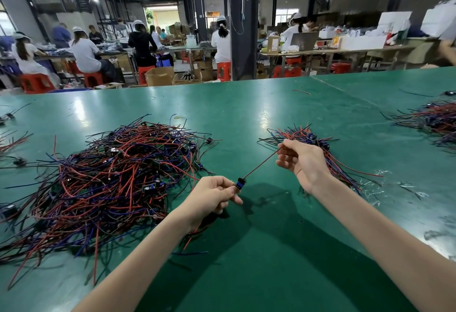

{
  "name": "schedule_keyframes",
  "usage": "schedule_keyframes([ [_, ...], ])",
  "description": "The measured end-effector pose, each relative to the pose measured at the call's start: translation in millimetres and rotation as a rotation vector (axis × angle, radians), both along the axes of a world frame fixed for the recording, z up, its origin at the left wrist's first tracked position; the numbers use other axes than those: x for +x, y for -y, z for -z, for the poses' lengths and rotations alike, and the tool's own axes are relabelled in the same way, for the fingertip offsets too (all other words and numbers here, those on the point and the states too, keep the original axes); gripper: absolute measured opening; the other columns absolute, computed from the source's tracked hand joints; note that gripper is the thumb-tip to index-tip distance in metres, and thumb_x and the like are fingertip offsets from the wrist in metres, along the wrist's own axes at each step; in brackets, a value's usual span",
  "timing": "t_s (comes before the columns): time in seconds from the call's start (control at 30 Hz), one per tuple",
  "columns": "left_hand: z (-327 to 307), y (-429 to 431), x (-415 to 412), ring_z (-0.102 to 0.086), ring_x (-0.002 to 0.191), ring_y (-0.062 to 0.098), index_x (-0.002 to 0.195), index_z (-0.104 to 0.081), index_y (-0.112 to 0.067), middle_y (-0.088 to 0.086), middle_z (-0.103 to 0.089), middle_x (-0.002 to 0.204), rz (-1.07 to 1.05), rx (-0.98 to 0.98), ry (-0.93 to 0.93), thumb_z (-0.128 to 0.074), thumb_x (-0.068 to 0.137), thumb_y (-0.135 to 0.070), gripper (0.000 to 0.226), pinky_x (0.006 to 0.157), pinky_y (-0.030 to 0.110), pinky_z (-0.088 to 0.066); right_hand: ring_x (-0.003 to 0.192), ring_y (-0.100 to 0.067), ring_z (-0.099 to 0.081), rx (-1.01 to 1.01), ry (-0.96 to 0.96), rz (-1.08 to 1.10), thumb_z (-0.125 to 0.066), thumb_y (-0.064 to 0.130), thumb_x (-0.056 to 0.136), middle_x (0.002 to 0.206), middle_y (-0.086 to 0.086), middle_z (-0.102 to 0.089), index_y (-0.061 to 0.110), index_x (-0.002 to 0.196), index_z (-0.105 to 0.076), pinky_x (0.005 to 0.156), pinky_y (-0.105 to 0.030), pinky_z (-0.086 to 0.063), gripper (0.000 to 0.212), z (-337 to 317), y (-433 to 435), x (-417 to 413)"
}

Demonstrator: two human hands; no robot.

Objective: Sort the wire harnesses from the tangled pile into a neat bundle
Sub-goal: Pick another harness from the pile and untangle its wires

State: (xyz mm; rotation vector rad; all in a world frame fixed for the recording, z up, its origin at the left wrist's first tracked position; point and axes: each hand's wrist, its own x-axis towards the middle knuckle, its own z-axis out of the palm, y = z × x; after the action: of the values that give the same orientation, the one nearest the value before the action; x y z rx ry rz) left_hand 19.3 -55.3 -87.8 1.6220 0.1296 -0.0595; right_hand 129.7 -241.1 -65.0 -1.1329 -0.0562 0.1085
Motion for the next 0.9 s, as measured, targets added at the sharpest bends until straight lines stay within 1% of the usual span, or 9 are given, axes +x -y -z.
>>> schedule_keyframes([
  [0.13, 0.3, -0.1, -0.8, -0.03, 0.036, 0.004, 0.086, -0.055, -0.003, 0.005, -0.068, 0.063, 0.028, 0.03, 0.001, -0.054, 0.093, -0.003, 0.007, 0.036, 0.013, -0.024, 0.04, -0.01, -0.054, 0.048, -0.081, -0.016, -0.053, 0.006, 0.092, 0.048, -0.005, -0.058, -0.003, 0.069, -0.06, 0.042, -0.02, -0.049, 0.026, 0.2, 1.5, 2.0],
  [0.27, -0.3, -1.0, -1.6, -0.031, 0.037, 0.004, 0.086, -0.058, -0.005, 0.004, -0.069, 0.065, 0.039, 0.079, 0.009, -0.054, 0.094, -0.003, 0.009, 0.037, 0.014, -0.025, 0.04, -0.01, -0.055, 0.07, -0.133, -0.02, -0.048, 0.007, 0.094, 0.05, -0.006, -0.057, -0.004, 0.069, -0.059, 0.041, -0.02, -0.05, 0.029, 2.0, 3.4, 4.1],
  [0.43, -0.5, -2.0, -2.0, -0.03, 0.038, 0.005, 0.091, -0.058, -0.004, 0.003, -0.069, 0.064, 0.033, 0.094, 0.015, -0.051, 0.095, -0.001, 0.008, 0.038, 0.014, -0.026, 0.042, -0.011, -0.056, 0.064, -0.118, -0.03, -0.046, 0.007, 0.094, 0.05, -0.007, -0.057, -0.006, 0.071, -0.06, 0.043, -0.021, -0.051, 0.03, 4.3, 3.5, 5.2],
  [0.6, -1.5, -1.6, -2.3, -0.029, 0.038, 0.005, 0.089, -0.059, -0.007, 0.004, -0.069, 0.064, 0.031, 0.097, 0.027, -0.052, 0.094, -0.001, 0.011, 0.038, 0.014, -0.025, 0.044, -0.012, -0.056, 0.039, -0.081, -0.027, -0.044, 0.005, 0.094, 0.052, -0.008, -0.057, -0.006, 0.072, -0.061, 0.044, -0.023, -0.052, 0.029, 5.9, 4.3, 5.5],
  [0.8, -0.9, -3.3, -2.3, -0.032, 0.038, 0.006, 0.09, -0.06, -0.004, 0.006, -0.069, 0.064, 0.041, 0.089, 0.029, -0.053, 0.094, -0.001, 0.008, 0.038, 0.014, -0.027, 0.042, -0.01, -0.054, -0.108, 0.07, 0.102, -0.056, 0.004, 0.09, 0.053, -0.006, -0.057, -0.005, 0.073, -0.064, 0.044, -0.023, -0.052, 0.02, 8.8, 5.1, 9.5],
  [0.83, -0.5, -3.4, -2.2, -0.032, 0.037, 0.006, 0.089, -0.06, -0.004, 0.006, -0.069, 0.064, 0.036, 0.088, 0.036, -0.053, 0.094, -0.001, 0.008, 0.038, 0.014, -0.027, 0.043, -0.01, -0.055, -0.168, 0.119, 0.129, -0.059, 0.004, 0.089, 0.054, -0.006, -0.058, -0.003, 0.073, -0.065, 0.045, -0.025, -0.053, 0.019, 10.4, 7.1, 10.7],
  [0.9, 0.2, -3.2, -1.2, -0.032, 0.037, 0.006, 0.085, -0.06, -0.007, 0.007, -0.07, 0.065, 0.005, 0.097, 0.061, -0.054, 0.093, -0.002, 0.011, 0.039, 0.015, -0.027, 0.045, -0.012, -0.059, -0.371, 0.266, 0.19, -0.063, 0.005, 0.087, 0.056, -0.006, -0.061, 0.003, 0.072, -0.067, 0.049, -0.029, -0.056, 0.016, 14.6, 10.1, 12.7],
])
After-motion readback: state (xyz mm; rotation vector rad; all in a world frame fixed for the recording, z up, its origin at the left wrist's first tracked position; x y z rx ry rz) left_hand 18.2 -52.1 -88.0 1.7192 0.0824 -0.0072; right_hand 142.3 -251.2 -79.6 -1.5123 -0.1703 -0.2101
